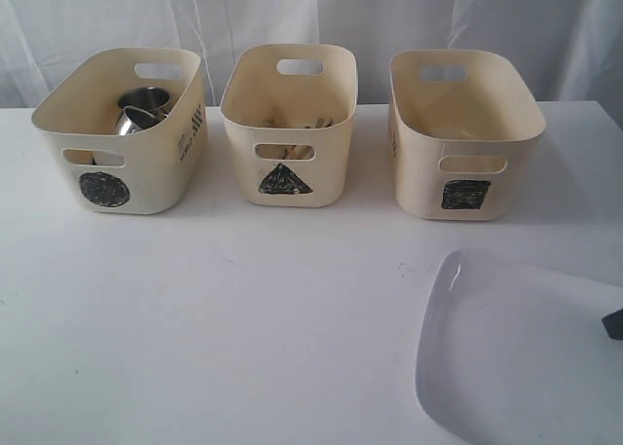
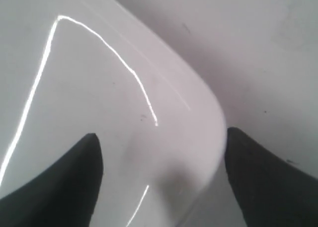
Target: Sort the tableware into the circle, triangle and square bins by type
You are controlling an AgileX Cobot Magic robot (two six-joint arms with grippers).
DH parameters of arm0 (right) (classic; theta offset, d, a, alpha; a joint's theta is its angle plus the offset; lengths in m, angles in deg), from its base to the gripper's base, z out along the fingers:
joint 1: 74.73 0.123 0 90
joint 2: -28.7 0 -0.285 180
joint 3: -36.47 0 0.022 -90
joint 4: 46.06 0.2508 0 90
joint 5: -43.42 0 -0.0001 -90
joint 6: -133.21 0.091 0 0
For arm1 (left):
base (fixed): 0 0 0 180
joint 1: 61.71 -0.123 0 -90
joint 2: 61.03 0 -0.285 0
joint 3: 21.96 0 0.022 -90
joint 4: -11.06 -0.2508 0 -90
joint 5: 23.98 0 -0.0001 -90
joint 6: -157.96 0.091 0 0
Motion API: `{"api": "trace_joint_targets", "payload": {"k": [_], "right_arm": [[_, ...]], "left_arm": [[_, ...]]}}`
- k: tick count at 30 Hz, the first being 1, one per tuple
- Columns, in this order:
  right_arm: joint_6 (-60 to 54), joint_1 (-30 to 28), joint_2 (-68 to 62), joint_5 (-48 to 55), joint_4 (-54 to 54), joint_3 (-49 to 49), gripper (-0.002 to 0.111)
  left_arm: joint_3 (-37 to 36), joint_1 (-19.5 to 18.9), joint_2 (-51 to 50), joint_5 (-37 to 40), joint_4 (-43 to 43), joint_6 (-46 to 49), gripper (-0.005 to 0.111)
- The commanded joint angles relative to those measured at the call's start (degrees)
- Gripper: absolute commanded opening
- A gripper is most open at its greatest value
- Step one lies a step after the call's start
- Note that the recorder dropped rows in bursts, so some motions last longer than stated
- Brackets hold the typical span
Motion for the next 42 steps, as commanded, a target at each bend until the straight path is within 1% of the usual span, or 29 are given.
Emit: {"api": "trace_joint_targets", "payload": {"k": [1,6,7,13,16,18,22,24,26,36,42], "right_arm": [[-2.10,-0.01,-3.07,0.89,0.83,0.12,0.062],[-4.86,-0.01,-6.52,1.07,0.87,0.12,0.062],[-4.86,-0.01,-6.86,1.22,0.87,0.12,0.061],[-5.37,-0.01,-7.55,4.08,0.52,0.12,0.032],[-5.62,-0.01,-7.55,7.41,0.52,0.02,0.026],[-5.62,-0.01,-7.44,11.46,0.73,-0.09,0.019],[-5.62,-0.01,-5.42,17.94,5.04,-0.18,0.005],[-5.62,-0.01,-4.33,20.40,8.11,-0.18,0.000],[-5.62,-0.01,-3.31,22.06,10.68,-0.18,0.000],[-5.62,-0.01,-2.42,25.74,16.42,-0.18,0.000],[-6.23,-0.01,-2.54,22.74,16.93,-0.04,0.000]], "left_arm": [[-0.50,-0.10,0.26,0.77,0.20,-0.09,0.000],[-0.50,-0.10,0.26,0.77,0.20,-0.09,0.000],[-0.50,-0.10,0.26,0.77,0.20,-0.09,0.000],[-0.50,-0.10,0.26,0.77,0.20,-0.09,0.000],[-0.50,-0.10,0.26,0.77,0.20,-0.09,0.000],[-0.50,-0.10,0.26,0.77,0.20,-0.09,0.000],[-0.50,-0.10,0.26,0.77,0.20,-0.09,0.000],[-0.50,-0.10,0.26,0.77,0.20,-0.09,0.000],[-0.50,-0.10,0.26,0.77,0.20,-0.09,0.000],[-0.50,-0.10,0.26,0.77,0.20,-0.09,0.000],[-0.50,-0.10,0.26,0.77,0.20,-0.09,0.000]]}}
